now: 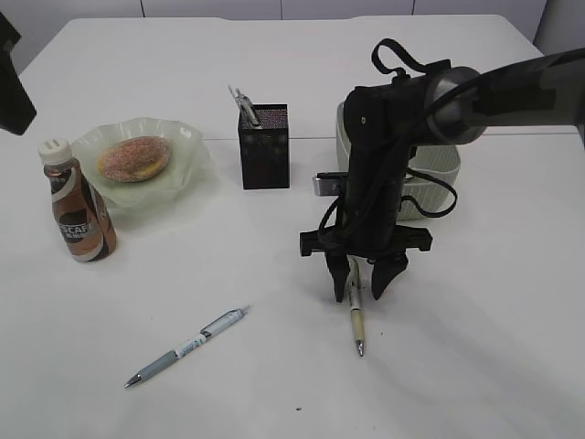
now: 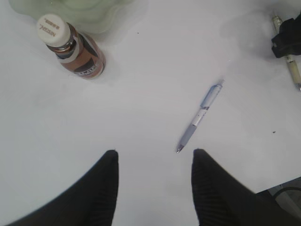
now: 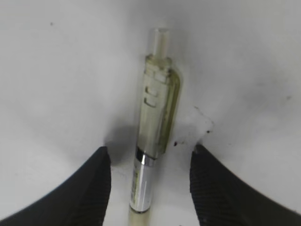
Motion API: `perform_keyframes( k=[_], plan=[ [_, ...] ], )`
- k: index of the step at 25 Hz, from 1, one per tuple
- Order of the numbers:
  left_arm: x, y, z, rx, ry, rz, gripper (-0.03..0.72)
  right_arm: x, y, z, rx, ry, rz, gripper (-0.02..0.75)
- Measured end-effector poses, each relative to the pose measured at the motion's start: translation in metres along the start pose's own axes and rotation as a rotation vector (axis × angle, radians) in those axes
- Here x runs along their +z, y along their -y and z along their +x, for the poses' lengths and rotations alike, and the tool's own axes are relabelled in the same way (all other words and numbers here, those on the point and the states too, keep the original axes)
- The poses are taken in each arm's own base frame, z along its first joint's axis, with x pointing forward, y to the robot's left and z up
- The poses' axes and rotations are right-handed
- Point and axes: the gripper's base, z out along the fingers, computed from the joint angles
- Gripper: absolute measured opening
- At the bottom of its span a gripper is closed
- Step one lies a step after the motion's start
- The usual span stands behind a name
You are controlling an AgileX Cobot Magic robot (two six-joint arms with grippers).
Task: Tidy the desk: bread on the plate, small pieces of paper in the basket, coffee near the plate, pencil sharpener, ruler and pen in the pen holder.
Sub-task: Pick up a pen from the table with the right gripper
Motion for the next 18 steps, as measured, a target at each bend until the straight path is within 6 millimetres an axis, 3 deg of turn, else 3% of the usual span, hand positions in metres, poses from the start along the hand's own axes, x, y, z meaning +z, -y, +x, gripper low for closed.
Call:
perform_keyframes(
  k=[3, 9, 18],
  plan=[
    [0.0000, -0.0002, 0.0000, 0.001, 0.000, -0.002, 0.370, 0.0000, 0.0009, -0.0001, -0.002, 0.001, 0.010, 0.336],
    [0.0000, -0.0003, 0.0000, 0.001, 0.000, -0.003, 0.370, 0.0005, 0.0030, -0.0028, -0.013, 0.029, 0.033, 0.079],
    [0.0000, -0.0021, -0.0004, 0.008, 0.004, -0.023, 0.370, 0.0000, -0.0003, -0.0029, -0.049, 0.050, 0.049, 0.069]
  ],
)
